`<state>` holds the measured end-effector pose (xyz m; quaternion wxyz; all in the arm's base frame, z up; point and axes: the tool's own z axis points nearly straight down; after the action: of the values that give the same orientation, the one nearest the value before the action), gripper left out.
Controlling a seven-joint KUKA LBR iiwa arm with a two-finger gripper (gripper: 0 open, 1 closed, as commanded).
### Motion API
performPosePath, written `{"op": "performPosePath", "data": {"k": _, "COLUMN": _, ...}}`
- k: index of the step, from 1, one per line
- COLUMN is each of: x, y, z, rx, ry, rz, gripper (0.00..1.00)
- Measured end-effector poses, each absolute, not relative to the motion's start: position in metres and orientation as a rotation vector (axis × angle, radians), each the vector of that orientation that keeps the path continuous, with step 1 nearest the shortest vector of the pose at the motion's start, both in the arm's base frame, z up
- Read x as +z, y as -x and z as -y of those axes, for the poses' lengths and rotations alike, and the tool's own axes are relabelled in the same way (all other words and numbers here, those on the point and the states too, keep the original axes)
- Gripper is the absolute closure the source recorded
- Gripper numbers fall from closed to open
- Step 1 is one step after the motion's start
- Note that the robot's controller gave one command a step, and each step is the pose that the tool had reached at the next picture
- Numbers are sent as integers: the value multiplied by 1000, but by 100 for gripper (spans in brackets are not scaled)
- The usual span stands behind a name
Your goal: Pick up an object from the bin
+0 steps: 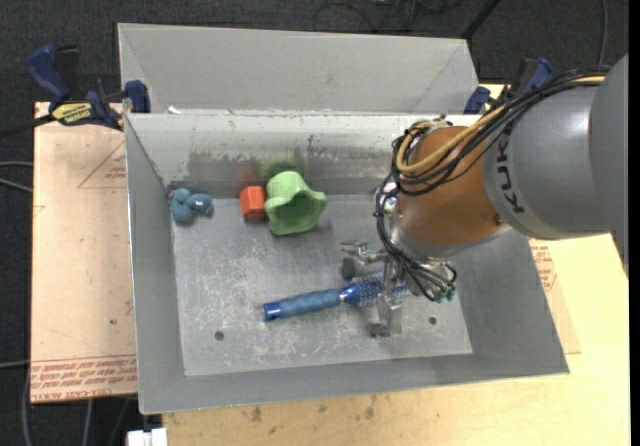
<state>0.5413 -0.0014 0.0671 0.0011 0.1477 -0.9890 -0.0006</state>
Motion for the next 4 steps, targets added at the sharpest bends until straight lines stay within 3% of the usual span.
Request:
{"op": "performPosePath", "data": {"k": 1, "x": 67, "y": -542, "z": 1, "rx": -3, "ry": -463, "rz": 3106, "gripper": 0}}
{"op": "performPosePath", "data": {"k": 2, "x": 68, "y": -542, "z": 1, "rx": -3, "ry": -465, "rz": 3107, "gripper": 100}}
{"op": "performPosePath", "data": {"k": 3, "x": 89, "y": -543, "z": 0, "rx": 0, "ry": -466, "rz": 3110, "gripper": 100}}
{"op": "performPosePath", "data": {"k": 4, "x": 163, "y": -545, "z": 0, "rx": 1, "ry": -465, "rz": 3116, "gripper": 100}}
